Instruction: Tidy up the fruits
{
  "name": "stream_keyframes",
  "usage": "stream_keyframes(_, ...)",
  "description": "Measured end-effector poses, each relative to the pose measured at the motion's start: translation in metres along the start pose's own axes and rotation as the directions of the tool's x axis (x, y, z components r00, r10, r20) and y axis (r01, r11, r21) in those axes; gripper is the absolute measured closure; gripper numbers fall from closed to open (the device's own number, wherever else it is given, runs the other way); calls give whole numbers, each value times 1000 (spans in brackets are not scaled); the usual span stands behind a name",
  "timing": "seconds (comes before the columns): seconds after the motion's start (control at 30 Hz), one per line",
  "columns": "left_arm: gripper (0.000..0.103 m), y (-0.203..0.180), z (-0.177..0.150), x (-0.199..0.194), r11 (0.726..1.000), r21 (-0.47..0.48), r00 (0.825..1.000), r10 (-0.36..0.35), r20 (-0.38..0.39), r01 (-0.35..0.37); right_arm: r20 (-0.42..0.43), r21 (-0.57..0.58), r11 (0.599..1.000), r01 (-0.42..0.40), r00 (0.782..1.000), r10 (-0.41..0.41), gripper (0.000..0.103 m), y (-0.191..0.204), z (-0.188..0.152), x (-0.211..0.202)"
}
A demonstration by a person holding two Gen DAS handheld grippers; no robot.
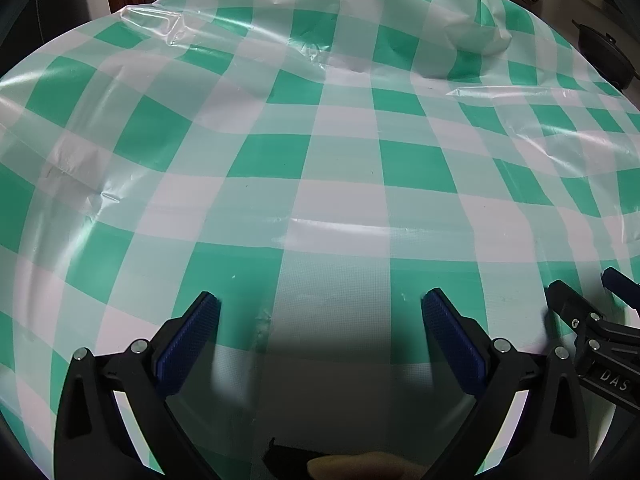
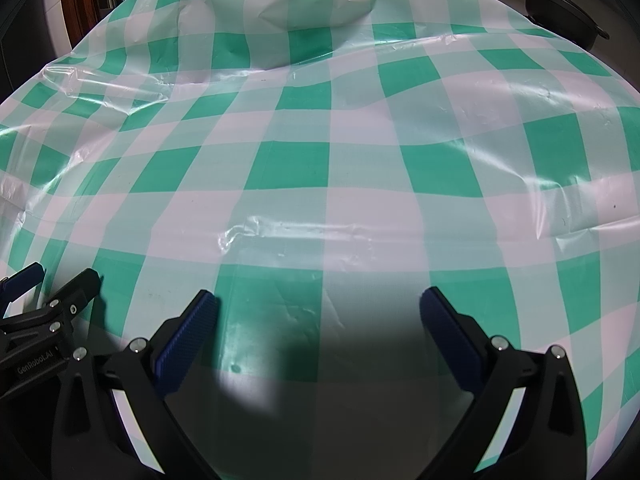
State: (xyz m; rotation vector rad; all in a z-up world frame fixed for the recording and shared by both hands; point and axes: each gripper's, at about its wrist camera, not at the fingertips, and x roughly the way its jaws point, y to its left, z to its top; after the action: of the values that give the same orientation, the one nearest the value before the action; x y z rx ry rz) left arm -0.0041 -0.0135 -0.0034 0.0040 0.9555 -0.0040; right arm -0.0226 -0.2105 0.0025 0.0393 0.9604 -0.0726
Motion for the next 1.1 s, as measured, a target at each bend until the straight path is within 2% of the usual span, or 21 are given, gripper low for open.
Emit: stream_keyframes(1.1, 4, 1, 1, -1, 1000, -1, 1000, -1, 0, 1, 0, 0, 1000, 0, 1000, 0, 1, 0, 0, 0)
